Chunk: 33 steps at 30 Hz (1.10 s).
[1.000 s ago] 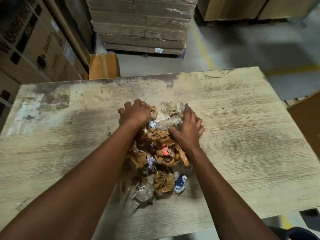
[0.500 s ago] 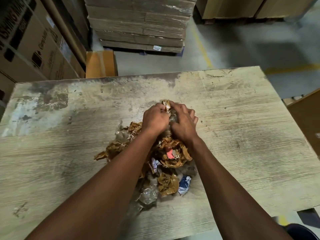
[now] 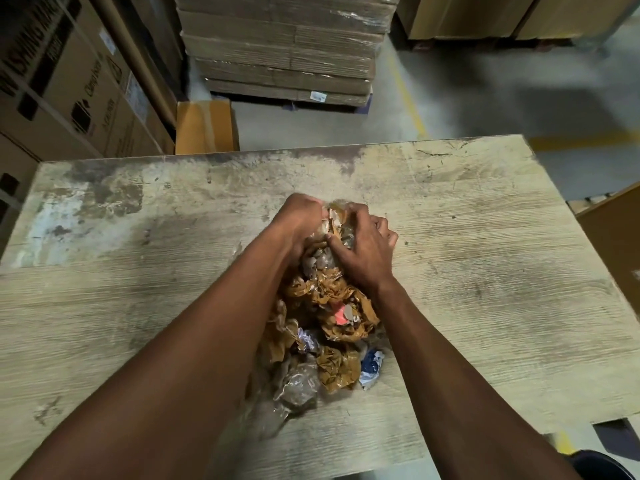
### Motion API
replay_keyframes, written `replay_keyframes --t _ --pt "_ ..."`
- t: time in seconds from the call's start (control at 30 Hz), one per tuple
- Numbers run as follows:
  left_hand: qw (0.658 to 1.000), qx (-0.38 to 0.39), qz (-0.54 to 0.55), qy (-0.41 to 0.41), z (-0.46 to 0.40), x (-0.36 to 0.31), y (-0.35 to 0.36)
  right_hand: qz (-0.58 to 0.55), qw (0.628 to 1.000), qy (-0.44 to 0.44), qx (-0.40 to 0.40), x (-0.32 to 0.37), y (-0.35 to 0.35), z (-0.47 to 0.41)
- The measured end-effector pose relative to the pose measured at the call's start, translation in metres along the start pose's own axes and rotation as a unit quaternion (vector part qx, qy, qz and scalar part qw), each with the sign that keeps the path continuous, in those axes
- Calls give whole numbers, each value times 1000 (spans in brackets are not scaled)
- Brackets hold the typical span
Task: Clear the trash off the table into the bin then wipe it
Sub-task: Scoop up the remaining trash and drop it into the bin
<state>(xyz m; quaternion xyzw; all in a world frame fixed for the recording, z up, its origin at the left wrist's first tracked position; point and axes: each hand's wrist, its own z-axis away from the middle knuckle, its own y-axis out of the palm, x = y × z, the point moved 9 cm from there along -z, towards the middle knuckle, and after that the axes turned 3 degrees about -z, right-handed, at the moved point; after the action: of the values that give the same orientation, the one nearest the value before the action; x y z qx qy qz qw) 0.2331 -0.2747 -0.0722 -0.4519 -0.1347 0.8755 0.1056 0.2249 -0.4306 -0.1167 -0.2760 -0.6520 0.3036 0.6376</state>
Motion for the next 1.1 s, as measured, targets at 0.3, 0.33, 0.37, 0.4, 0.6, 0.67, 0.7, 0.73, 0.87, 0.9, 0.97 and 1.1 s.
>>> replay_keyframes --t 0.3,0.33,0.37,0.4,0.6,0.67,0.7,0.73,0.87,0.9,0.97,1.1 --pt "953 -88 -286 59 30 5 -33 85 996 -32 16 6 8 -6" --pt "949 -70 -306 40 32 16 -26 69 997 -38 1 6 6 -6" --pt "952 -44 -303 29 32 27 -15 55 997 -47 -12 7 4 -5" --pt "956 -20 -293 27 30 35 -3 47 997 -55 -20 8 4 -5" --pt "963 -49 -248 90 21 40 36 -13 999 -52 1 8 3 -4" --pt "955 -78 -262 118 25 38 46 0 998 -57 15 6 4 -3" --pt "953 -96 -258 130 26 38 49 4 998 -55 26 2 7 -4" --pt "953 -111 -245 140 27 37 49 -4 998 -50 38 1 9 -4" --pt "954 -151 -205 161 25 38 50 -180 983 -1 35 -8 11 1" --pt "955 -157 -198 158 24 38 50 -251 967 39 27 -11 10 6" --pt "957 -164 -181 156 25 39 53 -378 920 100 15 -11 9 16" --pt "950 -162 -181 195 33 37 57 -537 826 162 -49 -6 -1 19"
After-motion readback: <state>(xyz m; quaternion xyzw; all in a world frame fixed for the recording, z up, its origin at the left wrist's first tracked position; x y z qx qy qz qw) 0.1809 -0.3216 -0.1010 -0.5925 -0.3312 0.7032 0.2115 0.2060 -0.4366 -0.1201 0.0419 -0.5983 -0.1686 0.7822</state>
